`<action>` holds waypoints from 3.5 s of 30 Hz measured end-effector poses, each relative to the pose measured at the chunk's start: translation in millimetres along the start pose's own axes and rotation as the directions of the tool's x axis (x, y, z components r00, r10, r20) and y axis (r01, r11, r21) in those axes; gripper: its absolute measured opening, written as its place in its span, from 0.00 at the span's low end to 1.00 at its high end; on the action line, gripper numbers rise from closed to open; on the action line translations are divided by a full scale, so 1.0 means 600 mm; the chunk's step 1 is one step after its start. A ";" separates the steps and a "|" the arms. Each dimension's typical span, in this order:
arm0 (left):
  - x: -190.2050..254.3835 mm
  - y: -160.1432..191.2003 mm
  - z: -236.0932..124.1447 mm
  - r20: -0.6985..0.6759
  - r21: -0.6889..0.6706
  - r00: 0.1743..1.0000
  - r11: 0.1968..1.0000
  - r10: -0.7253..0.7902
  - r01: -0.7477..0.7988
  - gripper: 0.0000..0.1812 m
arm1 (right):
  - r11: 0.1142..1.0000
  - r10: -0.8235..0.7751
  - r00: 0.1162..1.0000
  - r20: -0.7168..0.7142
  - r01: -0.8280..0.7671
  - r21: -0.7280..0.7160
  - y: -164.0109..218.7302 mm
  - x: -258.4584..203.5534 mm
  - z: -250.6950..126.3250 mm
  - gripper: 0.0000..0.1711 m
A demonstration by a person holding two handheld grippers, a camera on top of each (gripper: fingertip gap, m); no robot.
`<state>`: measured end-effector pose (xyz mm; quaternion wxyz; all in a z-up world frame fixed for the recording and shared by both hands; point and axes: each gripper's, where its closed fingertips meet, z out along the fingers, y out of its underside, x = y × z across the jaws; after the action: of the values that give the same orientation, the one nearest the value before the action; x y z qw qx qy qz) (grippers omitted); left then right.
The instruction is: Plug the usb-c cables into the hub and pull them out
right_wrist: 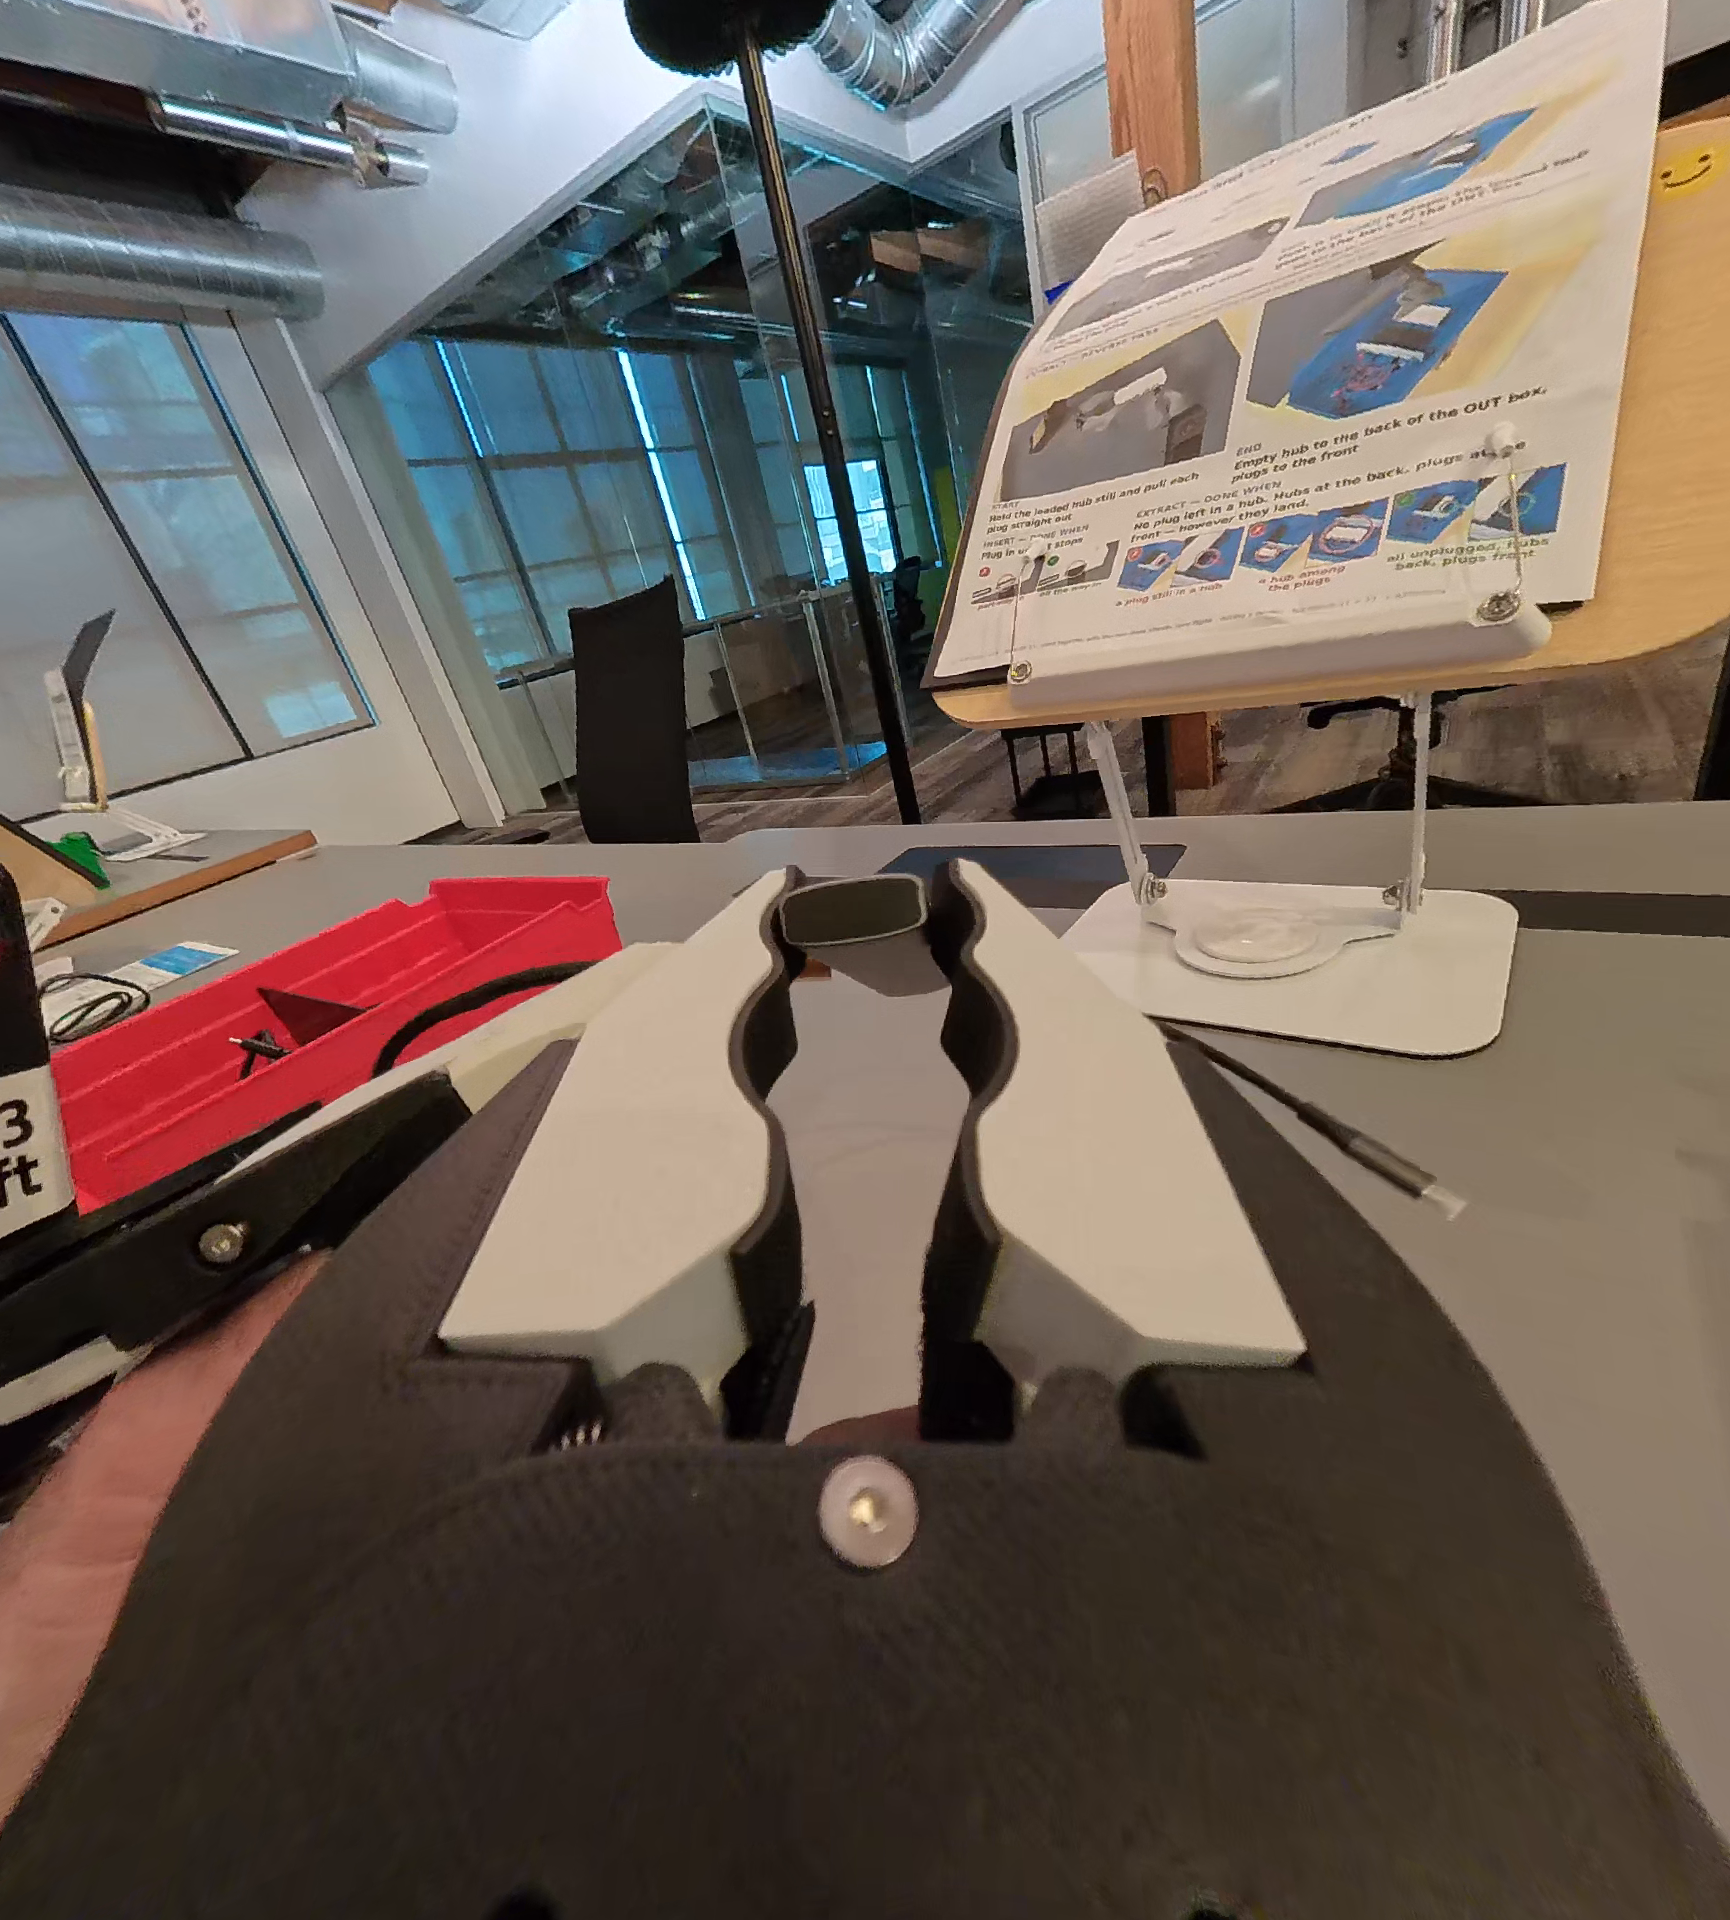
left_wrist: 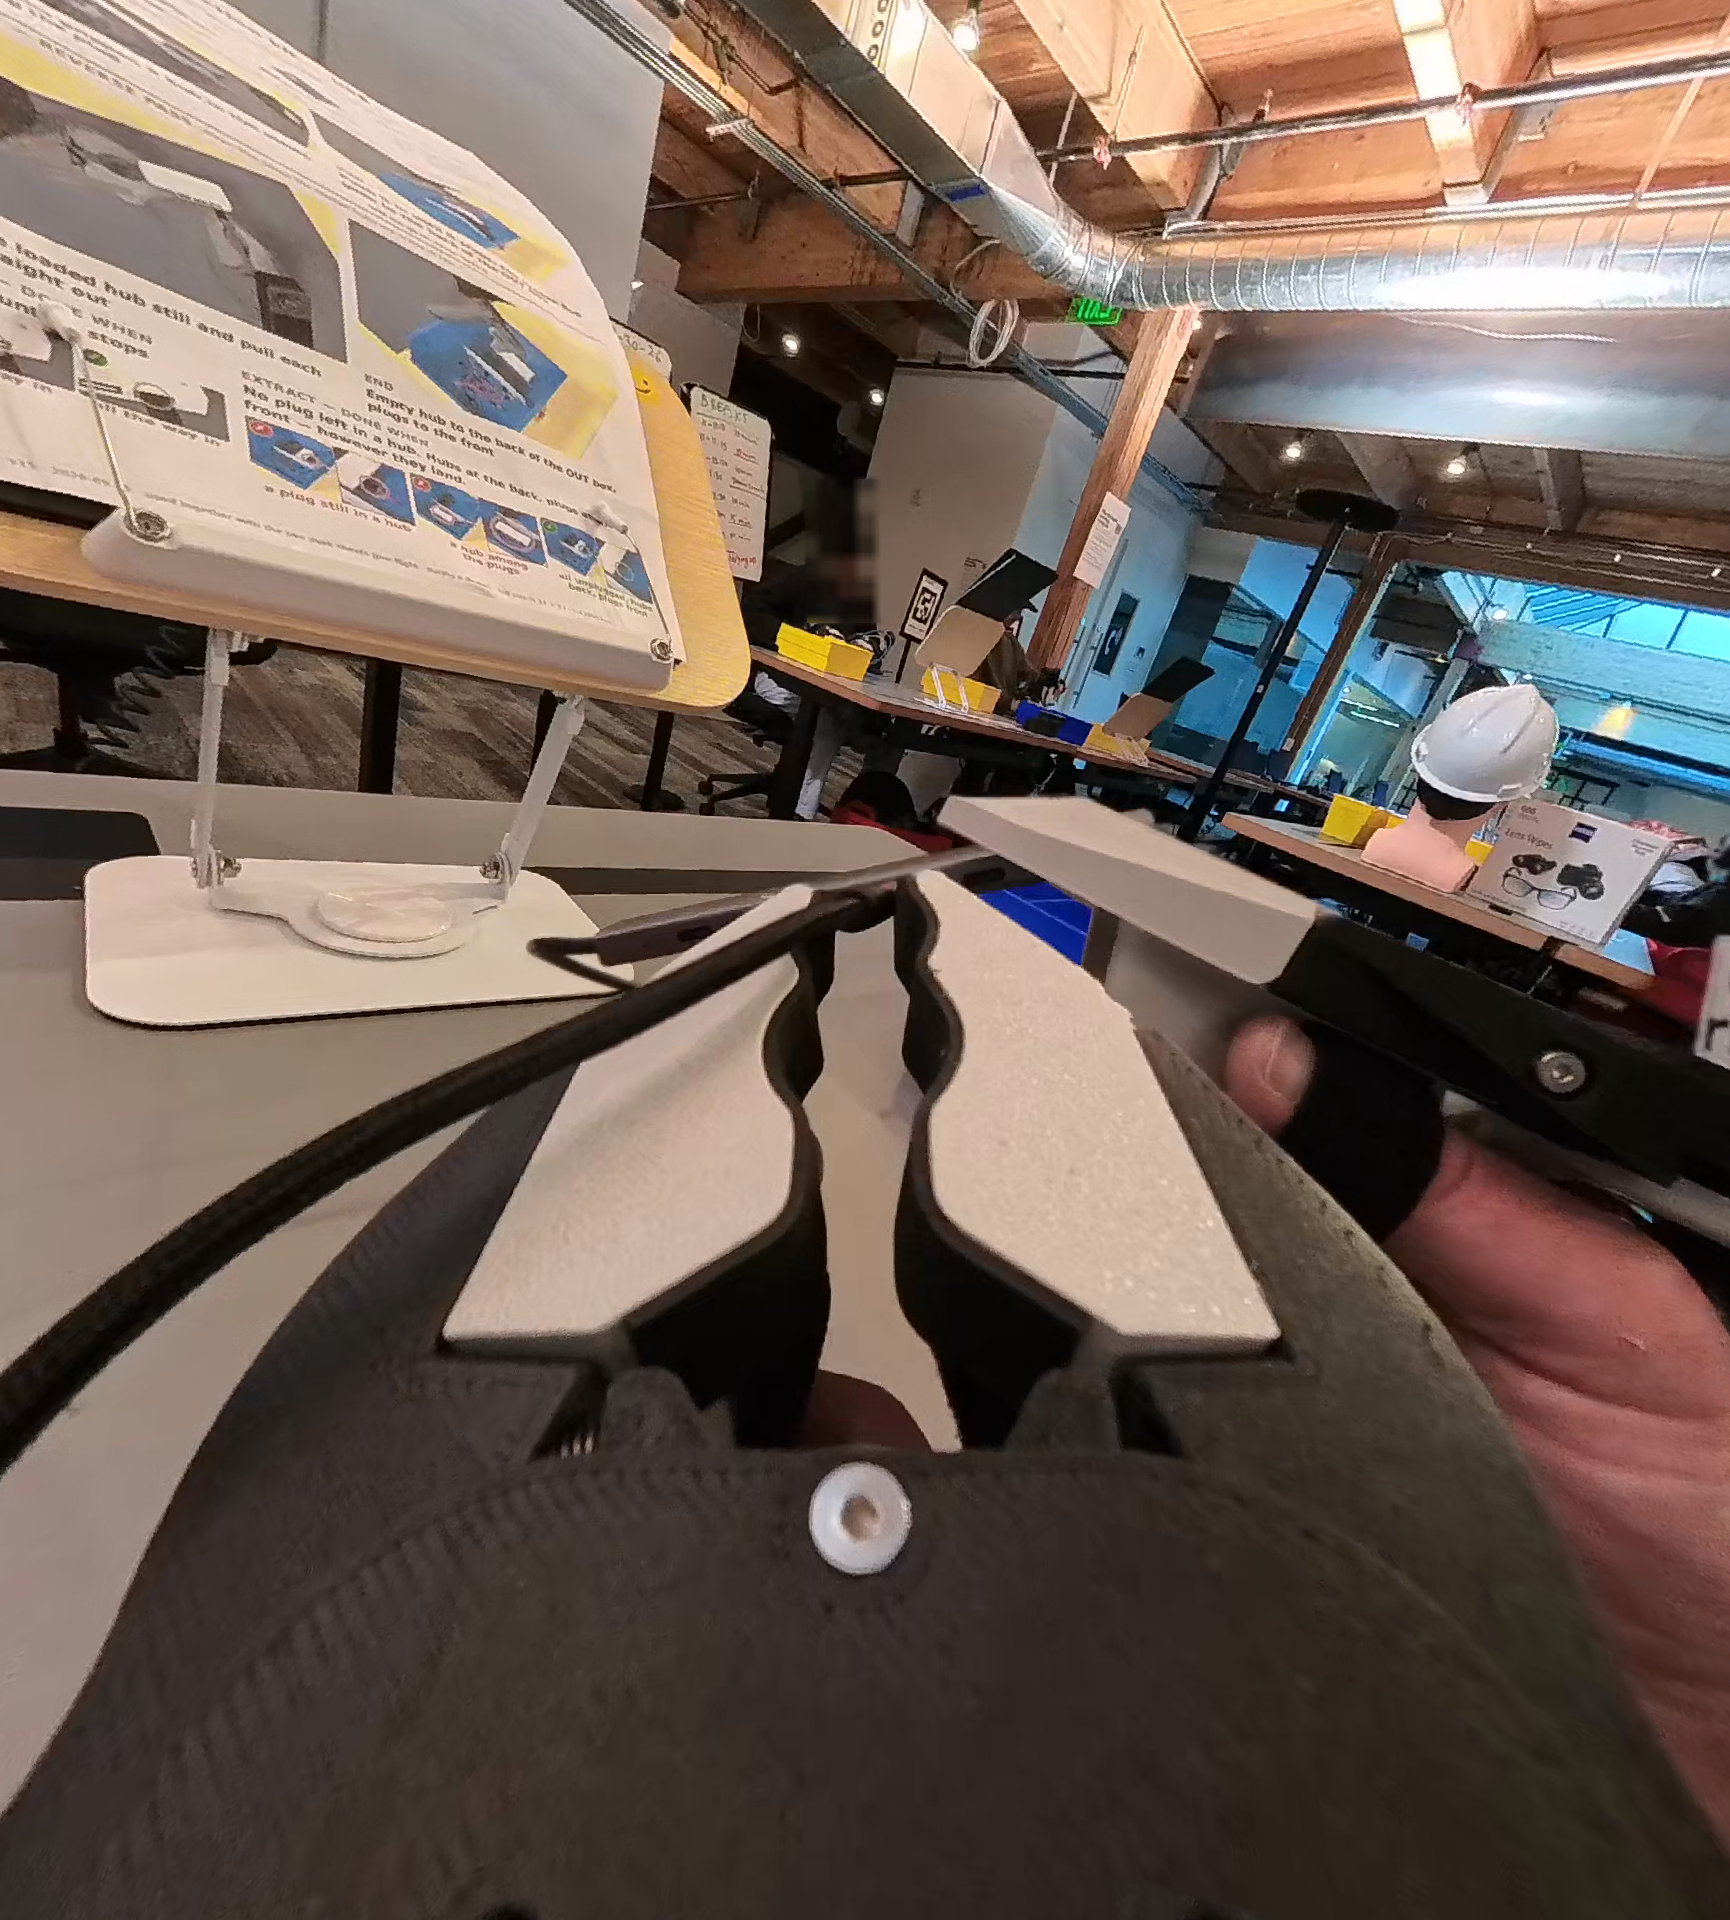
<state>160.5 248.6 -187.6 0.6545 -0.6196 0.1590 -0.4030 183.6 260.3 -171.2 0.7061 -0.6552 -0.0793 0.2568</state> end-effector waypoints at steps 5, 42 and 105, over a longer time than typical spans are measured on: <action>0.002 0.003 0.000 -0.019 0.001 1.000 1.000 0.007 -0.007 0.06 | 1.000 0.015 1.000 0.019 -0.015 -0.004 -0.001 -0.001 -0.001 0.13; -0.029 0.033 0.012 -0.170 -0.163 0.984 0.983 0.056 -0.084 0.06 | 0.938 -0.158 0.987 0.023 0.157 -0.309 0.080 0.025 -0.002 0.13; -0.491 -0.098 -0.452 -0.276 -0.928 0.699 0.007 0.660 -0.373 0.19 | 0.599 -0.419 0.908 0.002 0.278 -0.751 0.275 0.133 -0.055 0.12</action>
<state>-235.1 282.2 -267.2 0.2535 -0.8156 0.5038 0.1292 224.1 269.9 -352.6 0.4216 -0.8743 -0.2404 0.0009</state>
